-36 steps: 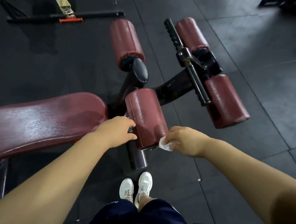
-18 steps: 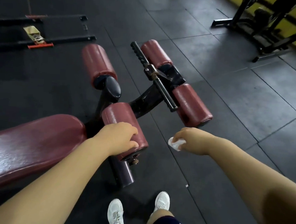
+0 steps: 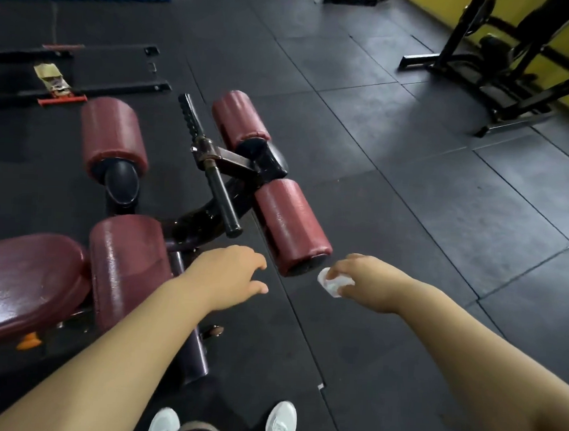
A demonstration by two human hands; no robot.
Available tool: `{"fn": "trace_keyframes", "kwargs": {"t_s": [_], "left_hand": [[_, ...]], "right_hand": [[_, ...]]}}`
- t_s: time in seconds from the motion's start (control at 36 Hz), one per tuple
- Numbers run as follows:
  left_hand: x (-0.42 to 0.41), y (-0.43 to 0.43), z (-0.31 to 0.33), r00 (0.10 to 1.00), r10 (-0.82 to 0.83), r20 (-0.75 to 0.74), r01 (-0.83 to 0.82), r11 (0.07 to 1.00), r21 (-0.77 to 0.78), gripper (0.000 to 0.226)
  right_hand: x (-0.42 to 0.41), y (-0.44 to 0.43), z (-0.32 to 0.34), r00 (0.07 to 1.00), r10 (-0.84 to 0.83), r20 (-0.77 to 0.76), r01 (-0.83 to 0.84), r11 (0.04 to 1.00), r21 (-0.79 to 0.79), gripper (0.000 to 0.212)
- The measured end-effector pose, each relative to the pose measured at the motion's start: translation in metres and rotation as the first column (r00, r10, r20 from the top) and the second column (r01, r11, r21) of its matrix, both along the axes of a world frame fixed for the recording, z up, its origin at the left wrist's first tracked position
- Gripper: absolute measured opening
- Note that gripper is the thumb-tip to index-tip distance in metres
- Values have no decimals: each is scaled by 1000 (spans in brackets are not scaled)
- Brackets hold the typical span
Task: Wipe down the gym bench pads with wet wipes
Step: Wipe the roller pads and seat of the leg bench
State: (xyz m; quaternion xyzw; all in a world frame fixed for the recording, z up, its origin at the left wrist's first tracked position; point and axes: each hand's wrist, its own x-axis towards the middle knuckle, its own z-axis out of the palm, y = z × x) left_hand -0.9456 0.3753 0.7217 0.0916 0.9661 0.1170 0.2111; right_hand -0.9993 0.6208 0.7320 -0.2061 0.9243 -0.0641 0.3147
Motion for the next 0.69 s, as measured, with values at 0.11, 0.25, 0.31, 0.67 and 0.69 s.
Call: {"fn": "trace_keyframes", "kwargs": {"t_s": [0.11, 0.25, 0.31, 0.67, 0.69], "left_hand": [[-12, 24, -3, 999, 38, 11, -38, 999, 9, 46], [-29, 32, -4, 996, 80, 29, -80, 997, -16, 45], [-38, 31, -5, 994, 101, 34, -100, 995, -17, 45], [-127, 5, -21, 973, 226, 49, -231, 965, 124, 51], [-133, 3, -22, 970, 237, 53, -242, 961, 136, 53]], "right_hand": [[-20, 25, -5, 1000, 16, 25, -15, 1000, -12, 31], [-51, 32, -13, 998, 27, 57, -24, 999, -45, 32], [-64, 30, -17, 998, 43, 53, -41, 998, -48, 34], [-159, -38, -26, 997, 32, -72, -53, 951, -306, 22], [-166, -46, -28, 996, 36, -79, -60, 943, -329, 24]]}}
